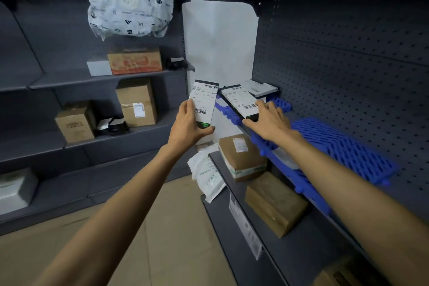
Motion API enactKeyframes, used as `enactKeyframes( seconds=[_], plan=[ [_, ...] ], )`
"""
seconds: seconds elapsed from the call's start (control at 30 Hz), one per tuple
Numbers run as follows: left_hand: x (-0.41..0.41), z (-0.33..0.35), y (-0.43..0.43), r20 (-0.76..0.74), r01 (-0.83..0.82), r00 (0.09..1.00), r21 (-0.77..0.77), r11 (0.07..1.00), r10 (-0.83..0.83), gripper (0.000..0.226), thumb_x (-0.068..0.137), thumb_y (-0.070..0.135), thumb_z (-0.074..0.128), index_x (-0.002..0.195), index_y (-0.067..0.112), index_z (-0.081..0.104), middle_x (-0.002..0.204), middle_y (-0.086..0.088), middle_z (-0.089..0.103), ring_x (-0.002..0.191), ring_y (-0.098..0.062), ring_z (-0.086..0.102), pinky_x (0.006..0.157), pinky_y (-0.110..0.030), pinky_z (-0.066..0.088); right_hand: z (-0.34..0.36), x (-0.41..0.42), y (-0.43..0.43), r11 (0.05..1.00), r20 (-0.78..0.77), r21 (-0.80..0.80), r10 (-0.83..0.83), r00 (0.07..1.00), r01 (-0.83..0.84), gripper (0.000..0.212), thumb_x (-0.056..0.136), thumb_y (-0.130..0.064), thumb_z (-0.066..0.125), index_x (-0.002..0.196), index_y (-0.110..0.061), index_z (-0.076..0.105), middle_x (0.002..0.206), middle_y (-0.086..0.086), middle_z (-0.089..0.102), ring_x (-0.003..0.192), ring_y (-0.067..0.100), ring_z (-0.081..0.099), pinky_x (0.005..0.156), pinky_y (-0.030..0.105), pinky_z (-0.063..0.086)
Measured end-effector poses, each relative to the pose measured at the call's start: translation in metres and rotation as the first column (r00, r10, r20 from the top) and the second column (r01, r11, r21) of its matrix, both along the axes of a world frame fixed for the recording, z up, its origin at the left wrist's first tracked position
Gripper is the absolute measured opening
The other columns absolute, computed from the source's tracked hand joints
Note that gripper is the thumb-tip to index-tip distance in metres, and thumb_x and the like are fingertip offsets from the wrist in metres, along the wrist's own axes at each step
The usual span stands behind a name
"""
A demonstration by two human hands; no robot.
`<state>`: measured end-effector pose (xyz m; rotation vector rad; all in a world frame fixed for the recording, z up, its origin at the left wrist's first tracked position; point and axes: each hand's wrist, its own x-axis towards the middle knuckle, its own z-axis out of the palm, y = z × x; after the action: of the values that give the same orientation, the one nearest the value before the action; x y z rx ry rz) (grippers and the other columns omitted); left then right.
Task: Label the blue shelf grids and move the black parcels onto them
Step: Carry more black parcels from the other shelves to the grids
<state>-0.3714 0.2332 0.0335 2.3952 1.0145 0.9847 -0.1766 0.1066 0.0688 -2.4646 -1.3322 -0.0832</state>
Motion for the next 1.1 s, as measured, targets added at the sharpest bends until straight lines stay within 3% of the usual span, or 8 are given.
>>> enactKeyframes(
  seconds=[0.27,0.5,0.57,0.67,0.77,1.1],
  plan=[
    [0.072,-0.009,0.119,-0.086,0.126,0.988,-0.061,0.990,-0.131,0.083,0.076,0.043,0.075,0.139,0.006,0.035,0.150,-0.014,0.025,0.125,-0.032,0.043,0.094,-0.041,0.045,-0.020,0.051,0.095,0.990,-0.037,-0.019,-0.141,0.989,0.141,0.077,0.091,-0.056,0.054,0.150,-0.019,0.024,0.152,0.013,0.029,0.137,0.038,0.031,0.097,0.048,0.042],
    [0.197,-0.007,0.189,-0.130,0.234,0.960,-0.110,0.966,-0.248,0.064,0.082,0.049,0.069,0.133,0.013,0.052,0.155,-0.012,0.028,0.134,-0.031,0.042,0.101,-0.043,0.043,-0.028,0.146,0.159,0.957,-0.018,-0.019,-0.289,0.957,0.289,0.072,0.092,-0.054,0.054,0.149,-0.017,0.027,0.150,0.015,0.031,0.136,0.039,0.030,0.098,0.049,0.040],
    [0.228,-0.004,0.205,-0.167,0.268,0.945,-0.095,0.959,-0.281,0.061,0.084,0.051,0.066,0.129,0.011,0.056,0.150,-0.013,0.037,0.127,-0.032,0.049,0.097,-0.041,0.045,-0.034,0.169,0.174,0.945,-0.034,-0.023,-0.328,0.944,0.327,0.071,0.092,-0.052,0.054,0.149,-0.018,0.029,0.150,0.015,0.032,0.136,0.038,0.030,0.097,0.048,0.041],
    [0.263,0.001,0.225,-0.227,0.317,0.921,-0.034,0.948,-0.316,0.060,0.085,0.058,0.061,0.119,0.008,0.061,0.126,-0.012,0.056,0.109,-0.032,0.057,0.082,-0.039,0.048,-0.040,0.194,0.196,0.932,-0.057,-0.030,-0.362,0.930,0.361,0.070,0.092,-0.053,0.053,0.149,-0.020,0.029,0.150,0.013,0.032,0.136,0.037,0.030,0.098,0.048,0.040],
    [0.283,0.004,0.237,-0.246,0.362,0.900,-0.035,0.931,-0.359,0.065,0.083,0.064,0.060,0.116,0.008,0.061,0.114,-0.011,0.059,0.101,-0.030,0.057,0.080,-0.043,0.051,-0.040,0.209,0.212,0.923,-0.065,-0.028,-0.385,0.921,0.384,0.070,0.092,-0.053,0.053,0.149,-0.020,0.028,0.150,0.014,0.032,0.136,0.036,0.031,0.100,0.048,0.039],
    [0.291,0.004,0.261,-0.301,0.570,0.782,-0.008,0.821,-0.546,0.056,0.093,0.050,0.056,0.133,0.010,0.054,0.140,-0.015,0.047,0.121,-0.036,0.052,0.096,-0.041,0.045,-0.030,0.192,0.217,0.919,-0.048,-0.047,-0.393,0.918,0.391,0.072,0.090,-0.041,0.063,0.149,-0.016,0.030,0.158,0.009,0.019,0.140,0.037,0.020,0.109,0.047,0.032]
  ],
)
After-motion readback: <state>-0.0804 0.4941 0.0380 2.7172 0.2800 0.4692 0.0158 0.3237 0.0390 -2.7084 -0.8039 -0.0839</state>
